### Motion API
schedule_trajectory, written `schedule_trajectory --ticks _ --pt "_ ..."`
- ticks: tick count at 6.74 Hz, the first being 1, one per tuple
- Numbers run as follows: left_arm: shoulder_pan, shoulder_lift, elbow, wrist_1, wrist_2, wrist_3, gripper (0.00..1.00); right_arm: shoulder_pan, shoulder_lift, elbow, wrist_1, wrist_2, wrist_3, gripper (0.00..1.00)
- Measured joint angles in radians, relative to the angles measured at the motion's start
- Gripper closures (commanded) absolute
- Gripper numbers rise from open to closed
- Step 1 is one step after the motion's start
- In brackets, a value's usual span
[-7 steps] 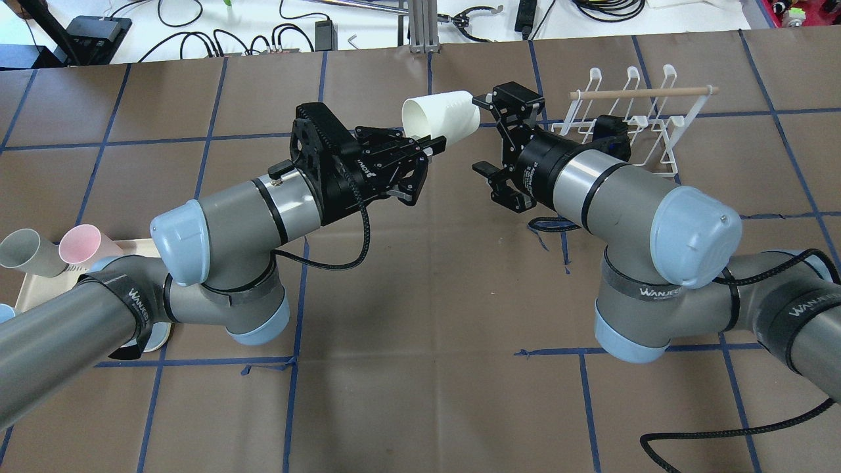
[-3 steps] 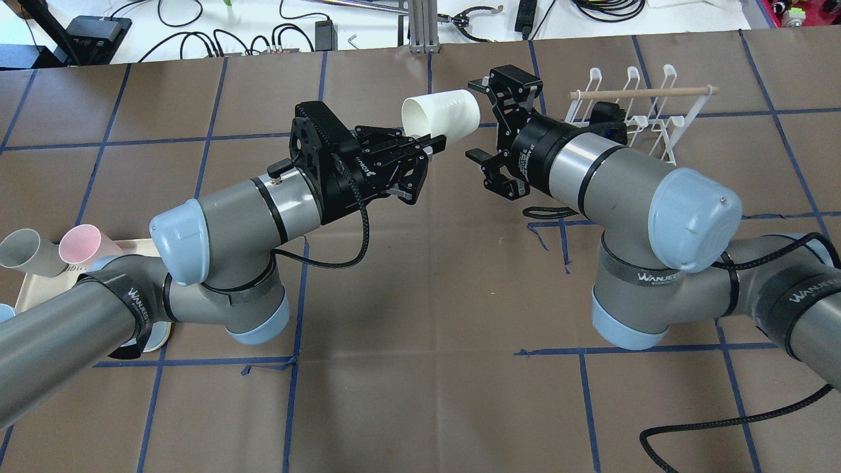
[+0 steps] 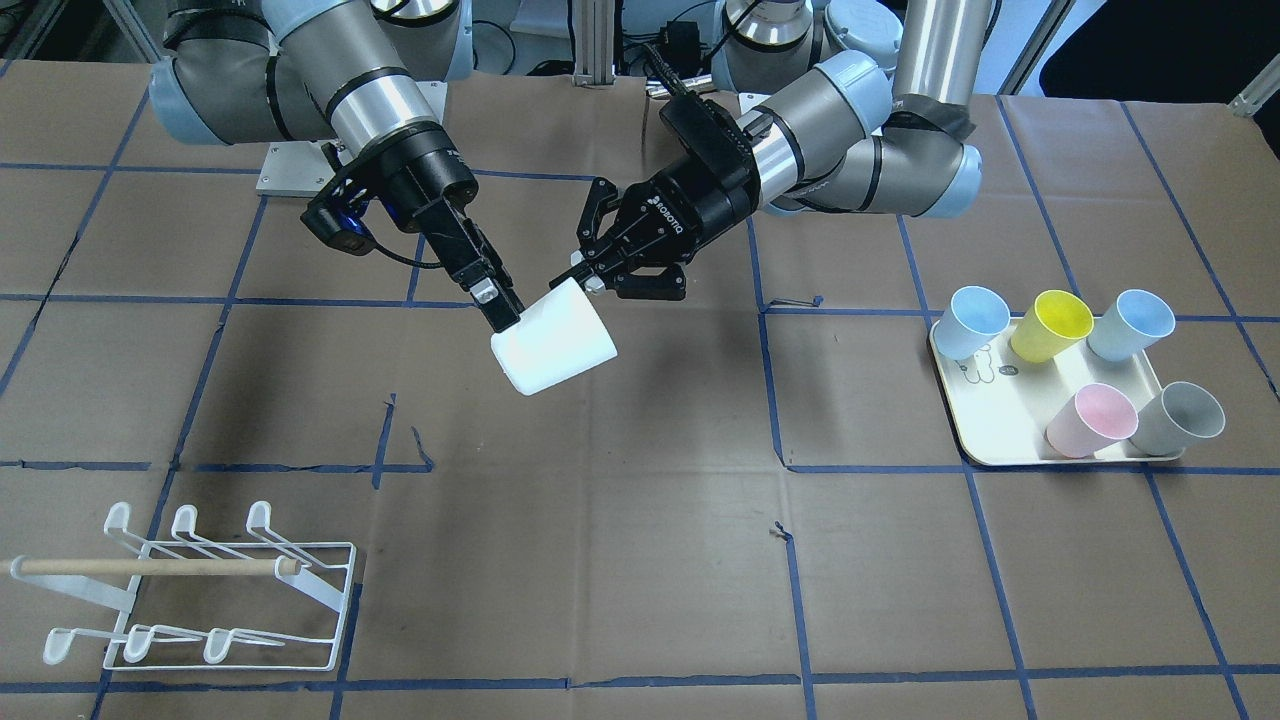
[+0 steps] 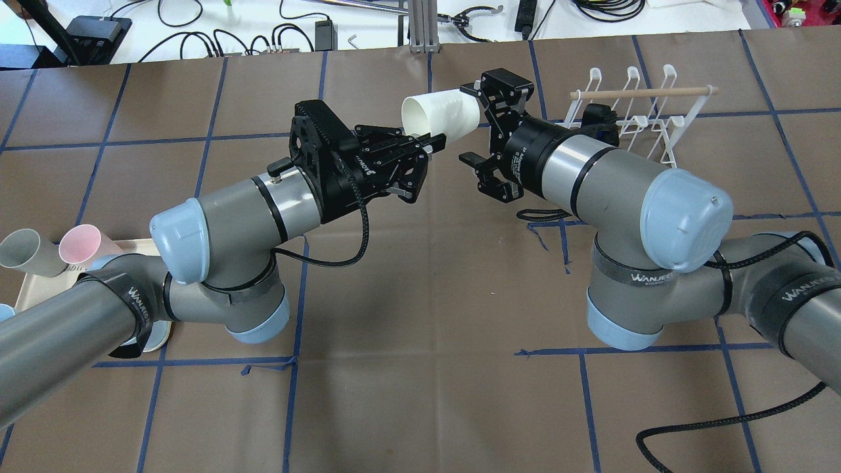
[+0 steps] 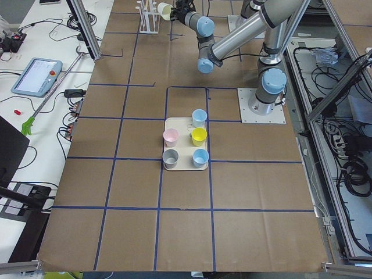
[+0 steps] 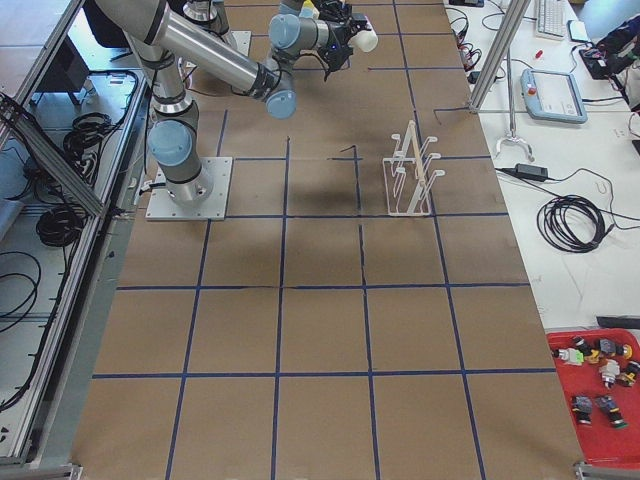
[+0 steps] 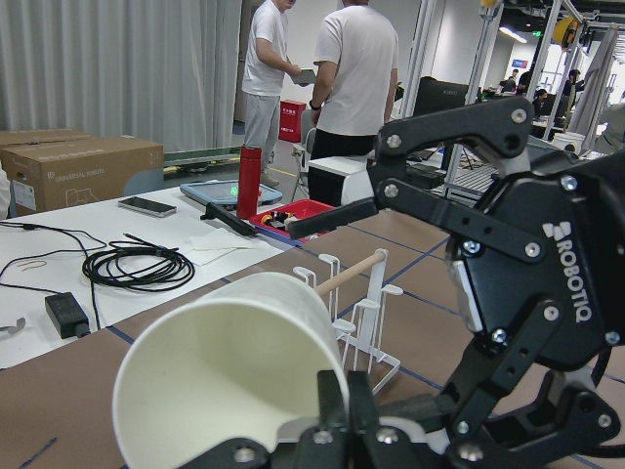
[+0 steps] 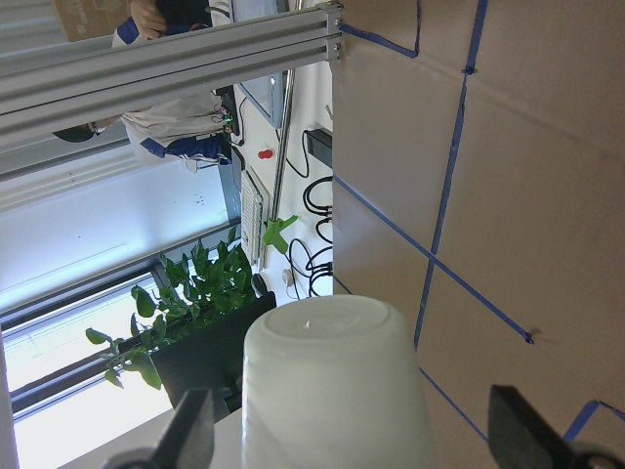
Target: Transfer IKEA cup to right arm and place on rack
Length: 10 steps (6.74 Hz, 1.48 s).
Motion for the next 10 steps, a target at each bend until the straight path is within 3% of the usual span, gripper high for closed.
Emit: schedule_trajectory --ticks 10 --pt "0.000 0.001 0.004 0.000 0.006 -0.003 0.98 0.026 0.082 -0.097 0.033 -0.001 -0.002 0.05"
